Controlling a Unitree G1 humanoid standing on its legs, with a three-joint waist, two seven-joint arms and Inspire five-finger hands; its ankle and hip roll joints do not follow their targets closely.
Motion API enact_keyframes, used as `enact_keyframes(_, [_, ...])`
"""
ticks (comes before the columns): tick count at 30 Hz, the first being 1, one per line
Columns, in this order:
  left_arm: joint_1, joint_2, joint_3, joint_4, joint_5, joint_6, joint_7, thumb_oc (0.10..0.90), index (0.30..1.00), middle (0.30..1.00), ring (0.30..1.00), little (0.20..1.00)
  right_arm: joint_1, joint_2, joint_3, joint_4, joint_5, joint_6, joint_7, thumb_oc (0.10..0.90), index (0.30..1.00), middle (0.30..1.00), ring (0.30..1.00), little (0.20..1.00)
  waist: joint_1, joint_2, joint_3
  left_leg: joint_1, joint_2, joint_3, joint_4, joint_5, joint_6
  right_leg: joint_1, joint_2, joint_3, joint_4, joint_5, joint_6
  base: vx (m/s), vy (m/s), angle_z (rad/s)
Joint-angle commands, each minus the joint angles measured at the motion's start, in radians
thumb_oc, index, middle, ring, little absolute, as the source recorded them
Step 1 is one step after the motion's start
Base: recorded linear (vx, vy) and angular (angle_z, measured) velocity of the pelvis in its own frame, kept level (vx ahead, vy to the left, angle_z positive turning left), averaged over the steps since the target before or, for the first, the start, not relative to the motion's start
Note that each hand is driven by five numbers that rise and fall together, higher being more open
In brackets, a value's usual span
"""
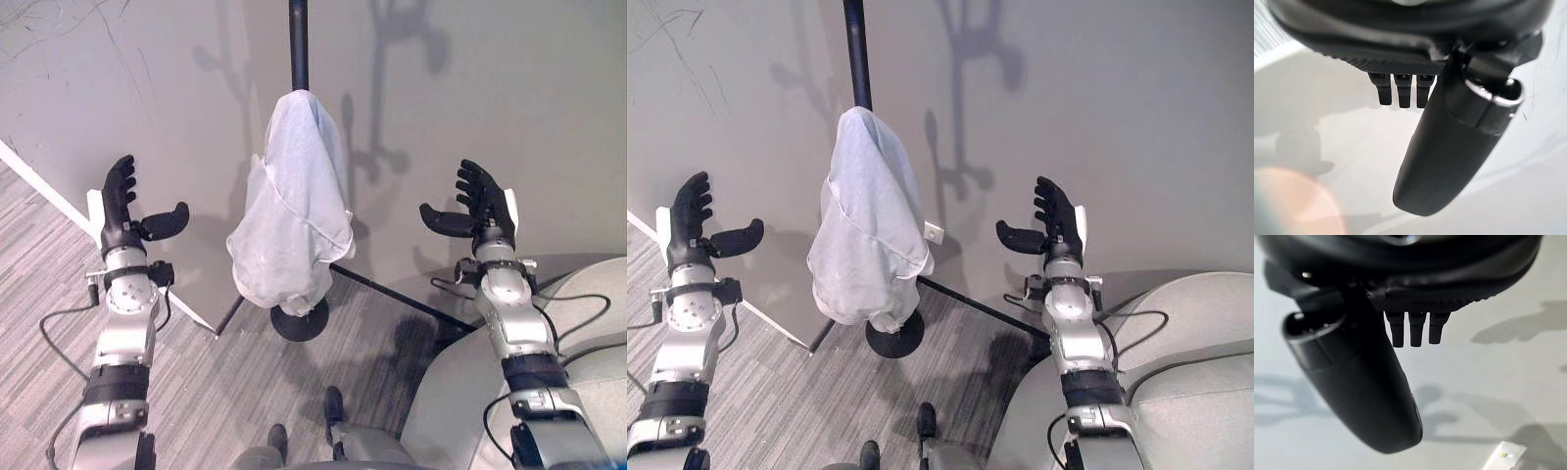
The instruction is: Hang the clothes on the sofa on the clothes rack.
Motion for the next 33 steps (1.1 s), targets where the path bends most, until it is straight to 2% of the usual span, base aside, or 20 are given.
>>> enact_keyframes(1, [0.001,0.059,0.014,-0.032,-0.008,-0.085,-0.016,0.800,0.900,0.900,0.900,0.900,0.006,-0.020,-0.061,-0.066,-0.094,-0.095,0.056,0.800,0.900,0.900,0.900,0.900,0.018,-0.013,-0.114,-0.033,0.050,0.013,0.005,-0.027,-0.019,0.097,-0.121,-0.044,0.004,-0.097,0.059,0.00,0.000,0.00])
enact_keyframes(2, [0.068,0.009,0.036,-0.050,-0.016,-0.081,-0.035,0.800,0.900,0.900,0.900,0.900,0.072,0.005,-0.087,-0.056,-0.087,-0.102,0.088,0.800,0.900,0.900,0.900,0.900,0.018,-0.010,-0.111,-0.033,0.052,0.012,0.005,-0.031,-0.020,0.096,-0.120,-0.044,0.004,-0.100,0.059,0.00,0.000,0.00])
enact_keyframes(3, [0.070,0.008,0.036,-0.052,-0.016,-0.080,-0.036,0.800,0.900,0.900,0.900,0.900,0.074,0.005,-0.087,-0.056,-0.087,-0.102,0.088,0.800,0.900,0.900,0.900,0.900,0.019,-0.009,-0.112,-0.032,0.053,0.012,0.005,-0.032,-0.020,0.096,-0.120,-0.044,0.004,-0.100,0.059,0.00,0.000,0.00])
enact_keyframes(5, [0.131,-0.048,0.043,-0.034,-0.043,-0.078,-0.061,0.800,0.900,0.900,0.900,0.900,0.130,0.059,-0.106,-0.027,-0.060,-0.110,0.117,0.800,0.900,0.900,0.900,0.900,0.017,-0.008,-0.115,-0.036,0.054,0.014,0.005,-0.028,-0.020,0.091,-0.122,-0.047,0.004,-0.097,0.059,-0.02,0.013,0.01])
enact_keyframes(6, [0.205,-0.115,0.062,-0.009,-0.088,-0.073,-0.102,0.800,0.900,0.900,0.900,0.900,0.207,0.102,-0.134,0.018,-0.047,-0.117,0.157,0.800,0.900,0.900,0.900,0.900,0.014,-0.003,-0.124,-0.047,0.055,0.015,0.005,-0.024,-0.020,0.081,-0.125,-0.049,0.004,-0.094,0.059,-0.03,0.025,0.03])
enact_keyframes(10, [0.283,-0.163,0.027,0.076,-0.089,-0.069,-0.147,0.800,0.900,0.900,0.900,0.900,0.287,0.155,-0.130,0.106,-0.054,-0.119,0.210,0.800,0.900,0.900,0.900,0.900,0.011,0.002,-0.132,-0.056,0.056,0.016,0.005,-0.019,-0.020,0.071,-0.129,-0.054,0.004,-0.093,0.059,0.00,0.000,0.00])
enact_keyframes(12, [0.293,-0.191,-0.012,0.191,-0.095,-0.062,-0.182,0.800,0.900,0.900,0.900,0.900,0.302,0.143,-0.099,0.240,-0.103,-0.118,0.203,0.800,0.900,0.900,0.900,0.900,0.003,0.011,-0.125,-0.059,0.058,0.023,0.005,-0.016,-0.018,0.069,-0.131,-0.053,0.004,-0.093,0.061,-0.03,0.025,0.00])
enact_keyframes(17, [0.284,-0.188,-0.076,0.359,-0.047,-0.058,-0.203,0.800,0.900,0.900,0.900,0.900,0.292,0.139,-0.043,0.504,-0.204,-0.091,0.163,0.800,0.900,0.900,0.900,0.900,-0.010,0.028,-0.118,-0.072,0.060,0.028,0.005,-0.011,-0.017,0.061,-0.136,-0.055,0.004,-0.095,0.064,-0.01,0.006,0.00])
enact_keyframes(18, [0.266,-0.188,-0.107,0.438,-0.032,-0.059,-0.205,0.800,0.900,0.900,0.900,0.900,0.277,0.153,-0.016,0.586,-0.212,-0.080,0.156,0.800,0.900,0.900,0.900,0.900,-0.013,0.031,-0.115,-0.076,0.060,0.028,0.005,-0.011,-0.016,0.058,-0.138,-0.053,0.004,-0.097,0.064,0.00,0.000,0.00])
enact_keyframes(20, [0.258,-0.186,-0.120,0.484,-0.027,-0.061,-0.205,0.800,0.900,0.900,0.900,0.900,0.277,0.161,-0.007,0.606,-0.212,-0.077,0.157,0.800,0.900,0.900,0.900,0.900,-0.014,0.031,-0.116,-0.076,0.060,0.028,0.005,-0.010,-0.017,0.058,-0.137,-0.052,0.004,-0.097,0.065,0.00,0.000,0.00])
enact_keyframes(22, [0.209,-0.189,-0.171,0.638,-0.010,-0.061,-0.212,0.800,0.900,0.900,0.900,0.900,0.251,0.185,0.011,0.716,-0.191,-0.068,0.147,0.800,0.900,0.900,0.900,0.900,-0.019,0.035,-0.121,-0.081,0.060,0.032,0.005,-0.008,-0.018,0.052,-0.140,-0.049,0.004,-0.095,0.065,0.00,0.000,0.00])
enact_keyframes(28, [0.169,-0.202,-0.231,0.751,0.021,-0.062,-0.208,0.800,0.900,0.900,0.900,0.900,0.225,0.230,0.025,0.840,-0.147,-0.058,0.135,0.800,0.900,0.900,0.900,0.900,-0.025,0.042,-0.128,-0.083,0.055,0.033,0.005,-0.010,-0.017,0.049,-0.141,-0.043,0.004,-0.096,0.064,0.00,0.000,0.00])
enact_keyframes(33, [0.160,-0.219,-0.243,0.834,0.015,-0.060,-0.216,0.800,0.900,0.900,0.900,0.900,0.215,0.230,0.058,0.864,-0.133,-0.060,0.144,0.800,0.900,0.900,0.900,0.900,-0.025,0.040,-0.137,-0.079,0.056,0.034,0.005,-0.008,-0.019,0.050,-0.143,-0.043,0.004,-0.093,0.065,0.00,0.000,0.00])
